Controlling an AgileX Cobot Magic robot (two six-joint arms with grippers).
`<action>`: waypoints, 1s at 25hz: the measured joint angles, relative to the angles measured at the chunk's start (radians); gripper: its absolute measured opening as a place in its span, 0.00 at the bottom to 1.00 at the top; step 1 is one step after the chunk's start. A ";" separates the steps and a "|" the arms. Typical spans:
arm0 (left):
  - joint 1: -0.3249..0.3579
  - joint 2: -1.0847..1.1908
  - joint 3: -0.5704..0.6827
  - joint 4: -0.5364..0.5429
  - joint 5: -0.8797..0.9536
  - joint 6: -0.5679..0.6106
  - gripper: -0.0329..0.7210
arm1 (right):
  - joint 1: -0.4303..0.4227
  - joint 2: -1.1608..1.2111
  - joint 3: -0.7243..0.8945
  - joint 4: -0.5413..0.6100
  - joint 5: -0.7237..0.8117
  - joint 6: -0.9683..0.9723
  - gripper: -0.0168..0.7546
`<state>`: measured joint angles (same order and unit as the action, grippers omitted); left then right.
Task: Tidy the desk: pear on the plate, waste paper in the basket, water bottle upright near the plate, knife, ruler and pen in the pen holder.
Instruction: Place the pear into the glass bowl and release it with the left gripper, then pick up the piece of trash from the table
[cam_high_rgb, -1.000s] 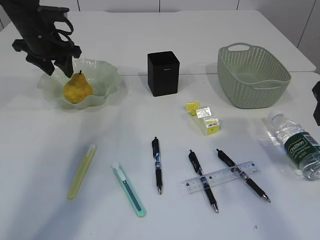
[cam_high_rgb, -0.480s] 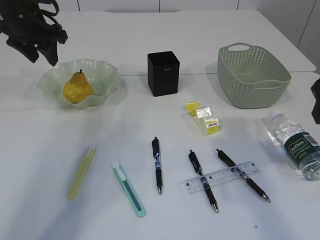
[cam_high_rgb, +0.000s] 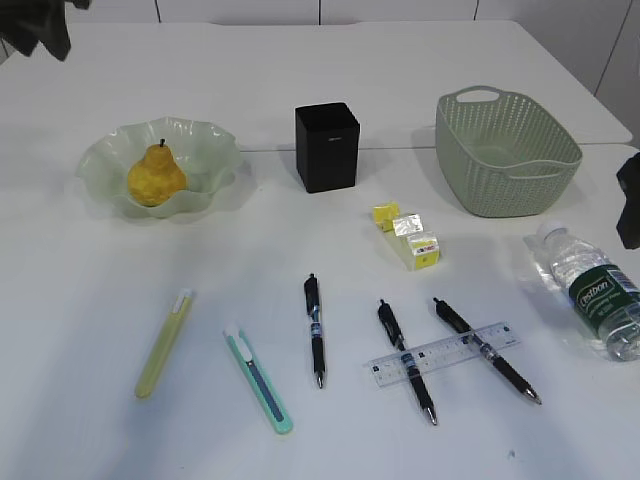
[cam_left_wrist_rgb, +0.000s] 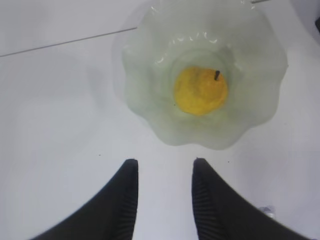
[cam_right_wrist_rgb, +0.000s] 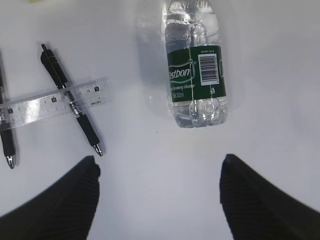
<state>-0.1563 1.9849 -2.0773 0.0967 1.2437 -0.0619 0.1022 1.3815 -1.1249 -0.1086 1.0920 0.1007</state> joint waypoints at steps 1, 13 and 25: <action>0.000 -0.017 0.000 0.008 0.000 -0.008 0.38 | 0.000 0.000 0.000 0.001 0.000 0.000 0.74; 0.000 -0.238 0.000 0.011 0.016 -0.044 0.38 | 0.000 0.000 0.000 0.021 0.000 -0.001 0.74; 0.000 -0.390 0.219 -0.027 0.018 -0.066 0.38 | 0.000 0.000 0.000 0.027 0.000 -0.001 0.74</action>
<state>-0.1563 1.5949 -1.8580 0.0697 1.2619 -0.1274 0.1022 1.3815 -1.1249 -0.0818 1.0920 0.1001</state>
